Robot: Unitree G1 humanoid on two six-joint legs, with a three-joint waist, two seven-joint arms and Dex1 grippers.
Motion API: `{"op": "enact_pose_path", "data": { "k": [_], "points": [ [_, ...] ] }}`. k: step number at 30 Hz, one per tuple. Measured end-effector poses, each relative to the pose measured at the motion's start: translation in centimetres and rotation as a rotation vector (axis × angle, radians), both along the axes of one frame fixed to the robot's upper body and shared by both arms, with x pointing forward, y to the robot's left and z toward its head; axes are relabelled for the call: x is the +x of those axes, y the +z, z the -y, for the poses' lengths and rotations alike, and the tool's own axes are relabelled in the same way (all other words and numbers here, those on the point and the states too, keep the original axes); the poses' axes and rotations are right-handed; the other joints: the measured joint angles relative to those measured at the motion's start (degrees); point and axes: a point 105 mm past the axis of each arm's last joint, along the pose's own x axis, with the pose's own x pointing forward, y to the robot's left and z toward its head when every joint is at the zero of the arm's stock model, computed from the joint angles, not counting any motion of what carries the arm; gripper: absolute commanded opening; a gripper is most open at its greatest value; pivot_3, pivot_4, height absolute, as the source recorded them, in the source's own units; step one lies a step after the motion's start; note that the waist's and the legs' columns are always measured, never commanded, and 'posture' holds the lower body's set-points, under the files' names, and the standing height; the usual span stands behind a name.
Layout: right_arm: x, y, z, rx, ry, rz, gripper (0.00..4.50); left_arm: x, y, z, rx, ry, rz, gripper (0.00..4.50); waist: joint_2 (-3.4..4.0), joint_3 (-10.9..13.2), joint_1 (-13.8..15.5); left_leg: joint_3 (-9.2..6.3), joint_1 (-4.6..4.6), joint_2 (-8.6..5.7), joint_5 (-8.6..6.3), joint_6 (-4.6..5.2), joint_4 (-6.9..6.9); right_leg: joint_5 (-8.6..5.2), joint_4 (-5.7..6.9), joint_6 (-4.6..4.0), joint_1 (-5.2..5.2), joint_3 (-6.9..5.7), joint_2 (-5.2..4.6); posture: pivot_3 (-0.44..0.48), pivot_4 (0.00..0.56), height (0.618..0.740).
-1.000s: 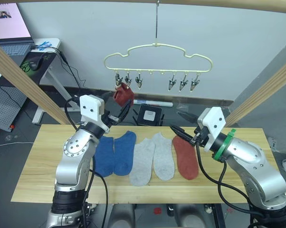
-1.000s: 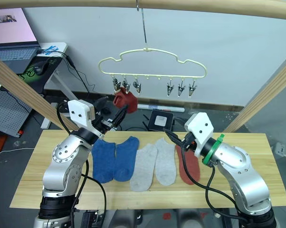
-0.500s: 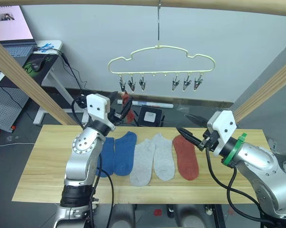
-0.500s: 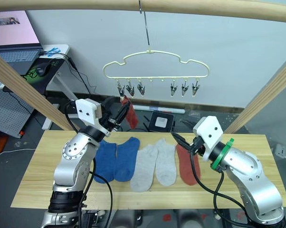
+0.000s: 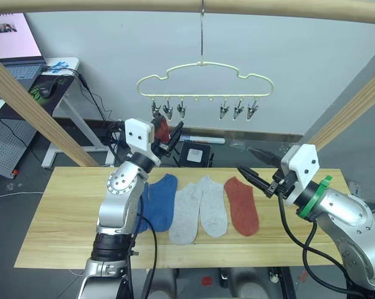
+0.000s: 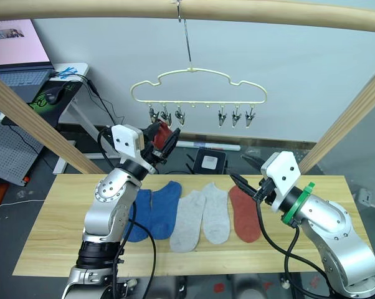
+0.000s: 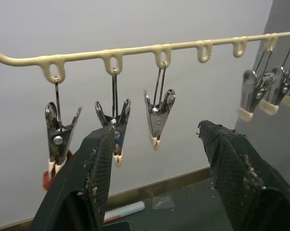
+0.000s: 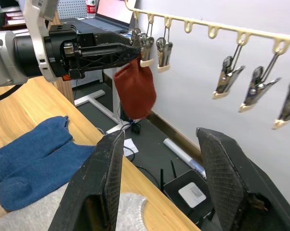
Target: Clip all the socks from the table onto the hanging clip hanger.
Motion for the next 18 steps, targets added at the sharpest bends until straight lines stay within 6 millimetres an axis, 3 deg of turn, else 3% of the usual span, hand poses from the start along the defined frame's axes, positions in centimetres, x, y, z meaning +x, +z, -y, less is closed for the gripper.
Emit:
{"op": "enact_pose_path", "data": {
  "k": [18],
  "points": [
    [0.2, 0.4, -0.7, -0.012, 0.039, -0.004, 2.48, 1.6, -0.2, 0.1, -0.062, 0.052, -0.034, 3.00, -0.02, -0.9, 0.0, 0.04, 0.17, -0.09, 0.28, 0.30, 0.39, 0.25, 0.24, 0.06, 0.27, 0.05, 0.06, -0.128, 0.184, 0.740]
  ]
}}
